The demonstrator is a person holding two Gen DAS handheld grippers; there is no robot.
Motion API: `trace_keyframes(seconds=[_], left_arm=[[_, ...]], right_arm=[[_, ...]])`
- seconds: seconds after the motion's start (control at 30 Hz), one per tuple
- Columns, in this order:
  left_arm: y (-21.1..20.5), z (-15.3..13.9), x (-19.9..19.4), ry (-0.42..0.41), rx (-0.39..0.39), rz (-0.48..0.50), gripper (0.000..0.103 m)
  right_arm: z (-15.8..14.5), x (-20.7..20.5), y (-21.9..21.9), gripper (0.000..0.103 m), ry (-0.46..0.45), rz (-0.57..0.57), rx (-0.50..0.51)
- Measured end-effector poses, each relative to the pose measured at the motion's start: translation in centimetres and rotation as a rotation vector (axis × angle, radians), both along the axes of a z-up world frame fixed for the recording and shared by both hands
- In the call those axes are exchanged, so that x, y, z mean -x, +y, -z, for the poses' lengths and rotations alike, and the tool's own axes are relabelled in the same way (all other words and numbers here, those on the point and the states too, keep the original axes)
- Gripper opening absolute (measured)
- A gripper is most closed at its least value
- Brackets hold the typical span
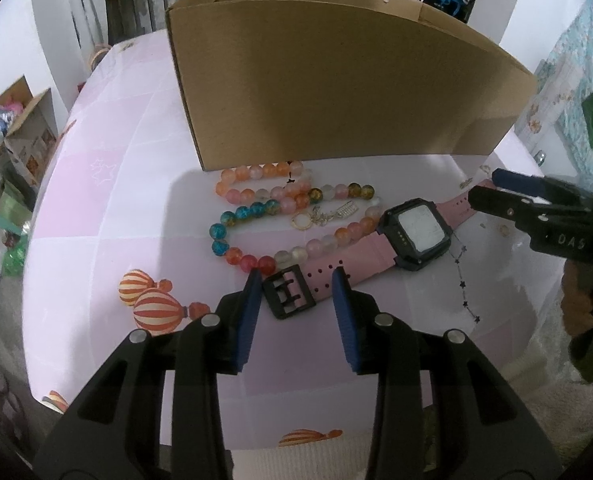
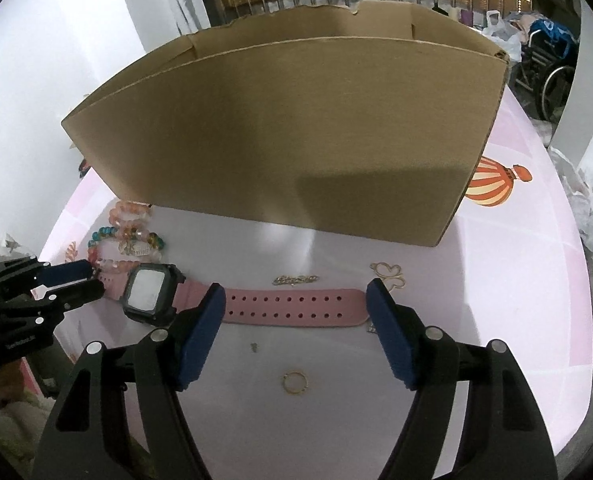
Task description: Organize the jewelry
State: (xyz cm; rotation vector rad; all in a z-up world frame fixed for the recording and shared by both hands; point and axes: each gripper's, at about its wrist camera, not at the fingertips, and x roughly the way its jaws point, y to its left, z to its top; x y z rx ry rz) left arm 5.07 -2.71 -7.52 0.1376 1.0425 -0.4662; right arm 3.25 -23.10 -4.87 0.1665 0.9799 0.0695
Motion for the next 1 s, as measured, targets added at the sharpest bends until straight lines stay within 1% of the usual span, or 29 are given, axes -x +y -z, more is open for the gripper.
trace_keyframes(seconds=[0.07, 0.13, 0.27, 0.37, 0.4, 0.5, 0.73, 0.87, 1.0], left_arm=[[0.2, 0.0, -0.2, 0.014, 0.013, -0.005, 0.034], [0.1, 0.1, -0.3, 0.018, 0.008, -0.007, 0.034], [-0.6, 0.2, 0.0, -0.009, -0.044, 0.001, 0.034], [-0.8, 0.1, 0.2, -0.031, -0.065, 0.007, 0.033], [-0.8, 0.1, 0.3, -0.036, -0.07, 0.007, 0.032], [-0.8, 0.0, 0.2, -0.056, -0.097, -0.002, 0.024], [0.0, 0.1, 0.1, -0.041, -0.069, -0.005, 0.023], [0.7, 0.1, 0.0, -0.027, -0.033, -0.015, 0.022], [1.1, -0.5, 0.0, -0.035, 0.001, -0.02, 0.022]], right_arm=[[0.2, -0.1, 0.3, 0.072, -0.003, 0.0, 0.0], [0.3, -0.1, 0.4, 0.072, -0.006, 0.001, 0.002], [0.4, -0.1, 0.6, 0.072, -0.013, 0.0, 0.004], [0.4, 0.1, 0.6, 0.072, -0.015, 0.001, 0.001], [0.4, 0.1, 0.6, 0.072, -0.017, 0.001, 0.0], [0.5, 0.2, 0.7, 0.072, -0.019, 0.002, -0.001], [0.4, 0.3, 0.8, 0.072, -0.022, 0.003, -0.005], [0.3, 0.3, 0.8, 0.072, -0.026, 0.006, -0.009], [0.3, 0.2, 0.6, 0.072, -0.029, 0.012, -0.027]])
